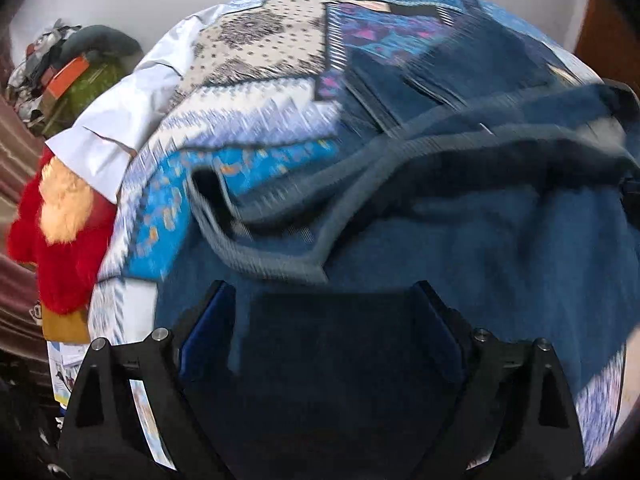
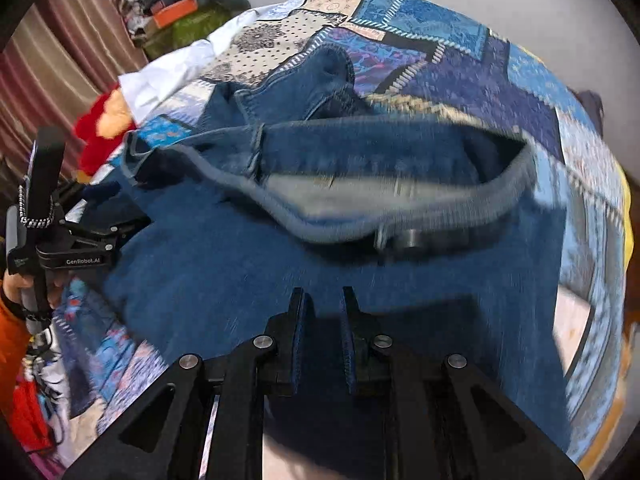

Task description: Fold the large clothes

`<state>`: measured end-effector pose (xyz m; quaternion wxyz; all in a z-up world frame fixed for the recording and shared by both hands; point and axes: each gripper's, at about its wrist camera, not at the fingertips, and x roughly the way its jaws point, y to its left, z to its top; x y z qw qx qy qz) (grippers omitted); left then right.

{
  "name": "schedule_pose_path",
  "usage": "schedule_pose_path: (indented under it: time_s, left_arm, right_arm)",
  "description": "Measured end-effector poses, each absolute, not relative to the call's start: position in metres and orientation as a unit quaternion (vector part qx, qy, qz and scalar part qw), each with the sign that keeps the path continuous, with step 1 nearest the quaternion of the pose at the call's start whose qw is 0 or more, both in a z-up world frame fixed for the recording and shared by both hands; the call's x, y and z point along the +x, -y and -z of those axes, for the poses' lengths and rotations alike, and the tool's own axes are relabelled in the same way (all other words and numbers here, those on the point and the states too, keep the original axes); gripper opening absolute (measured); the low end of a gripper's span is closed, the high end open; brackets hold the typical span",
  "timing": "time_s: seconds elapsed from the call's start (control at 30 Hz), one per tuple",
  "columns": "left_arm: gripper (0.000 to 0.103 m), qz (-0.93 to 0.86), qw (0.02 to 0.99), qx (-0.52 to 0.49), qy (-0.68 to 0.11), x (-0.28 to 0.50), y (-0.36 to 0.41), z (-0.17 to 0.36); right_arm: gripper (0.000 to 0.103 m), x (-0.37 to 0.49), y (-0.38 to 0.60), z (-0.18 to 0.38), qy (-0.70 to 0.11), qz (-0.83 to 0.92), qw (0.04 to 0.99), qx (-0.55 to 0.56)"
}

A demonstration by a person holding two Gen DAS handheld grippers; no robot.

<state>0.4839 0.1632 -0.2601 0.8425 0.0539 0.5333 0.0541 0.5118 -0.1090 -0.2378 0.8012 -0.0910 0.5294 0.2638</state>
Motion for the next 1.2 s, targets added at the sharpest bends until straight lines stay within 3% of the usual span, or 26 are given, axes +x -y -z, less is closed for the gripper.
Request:
schedule_pose_path:
  time_s: [0.4,0.7,0.87,1.03,1.2]
  left_arm:
    - [0.092,-0.146,0.845,-0.040,-0.513,0.552,-0.231,0.228]
    - [0.092,-0.086,0.873,-0.010,-0.480,0.502,-0.208,0.179]
    - [0.093,-0.033,0.867,-0.016,-0.496,0.461,-0.177,0.196]
    - [0.093,-0.038,0.840,0.005,-0.542,0.444,-0.157,0.252]
    - [0.094,-0.051,0.850,0.073,-0.519,0.429,-0.144,0.271]
  right_arm:
    - [0.012,0.623,0.103,0.200,-0.497,-0.197,0.845,0.006]
    - [0.012,0.553,0.072,0.174,-0.469,-0.265,0.841,-0.046]
    - [0.012,0.507,0.045,0.199,-0.480,-0.280,0.824,-0.112]
    - [0.012,0.487,0.029,0.256,-0.527,-0.235,0.792,-0.199]
    - [0.012,0.473,0.046,0.267,-0.500,-0.245,0.801,-0.221]
